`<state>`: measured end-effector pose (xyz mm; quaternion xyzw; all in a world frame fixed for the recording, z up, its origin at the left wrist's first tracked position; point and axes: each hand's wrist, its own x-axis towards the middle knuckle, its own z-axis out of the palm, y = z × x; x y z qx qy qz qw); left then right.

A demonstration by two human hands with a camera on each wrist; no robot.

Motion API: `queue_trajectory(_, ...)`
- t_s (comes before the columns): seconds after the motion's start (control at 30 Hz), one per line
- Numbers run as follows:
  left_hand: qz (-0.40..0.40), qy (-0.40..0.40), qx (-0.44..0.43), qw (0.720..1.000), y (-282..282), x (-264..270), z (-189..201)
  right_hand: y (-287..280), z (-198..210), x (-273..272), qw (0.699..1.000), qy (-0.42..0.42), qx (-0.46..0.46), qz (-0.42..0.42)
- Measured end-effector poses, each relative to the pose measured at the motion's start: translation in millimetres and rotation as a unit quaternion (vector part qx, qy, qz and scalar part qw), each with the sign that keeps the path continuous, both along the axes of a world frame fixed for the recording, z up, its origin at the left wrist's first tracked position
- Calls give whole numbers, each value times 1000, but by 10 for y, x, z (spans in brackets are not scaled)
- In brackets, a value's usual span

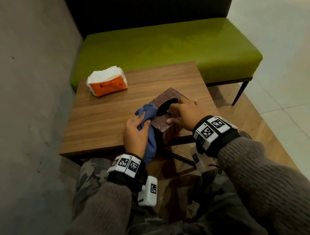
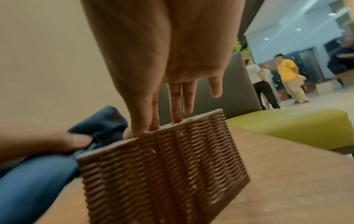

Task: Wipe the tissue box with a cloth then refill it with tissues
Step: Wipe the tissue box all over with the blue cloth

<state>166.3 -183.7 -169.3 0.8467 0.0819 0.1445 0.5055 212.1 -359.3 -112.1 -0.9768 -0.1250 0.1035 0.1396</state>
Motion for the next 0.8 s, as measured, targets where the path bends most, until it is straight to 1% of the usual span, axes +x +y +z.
queue_trajectory(0.1, -31, -17, -11, 999, -72, -185, -17, 50, 37, 18, 1000, 24, 7, -3)
queue_trajectory(0.23, -3, 8, 10, 1000, 72, 113, 66, 71, 54, 52, 999, 43, 32, -8)
queue_trajectory(0.3, -3, 17, 22, 1000, 127, 185, 100, 85, 54, 54, 998, 44, 33, -14)
queue_trajectory(0.37, -27, 28, 33, 999, 89, 70, 101, 93, 43, 48, 999, 39, 30, -23)
queue_trajectory(0.5, -95, 56, 8, 994, -40, -297, 154, 90, 25, 35, 999, 32, 30, -17)
queue_trajectory(0.53, -96, 58, -5, 994, -34, -280, 175, 86, 25, 29, 999, 32, 34, -16)
queue_trajectory(0.63, -61, 51, -18, 997, 87, -22, 195, 102, 23, 12, 999, 20, 39, -23)
queue_trajectory(0.7, -44, 50, 6, 998, 129, 100, 193, 120, 17, -1, 999, 14, 39, -35)
queue_trajectory(0.8, -57, 51, 82, 994, 48, -37, 154, 126, 1, -1, 998, 16, 39, -48)
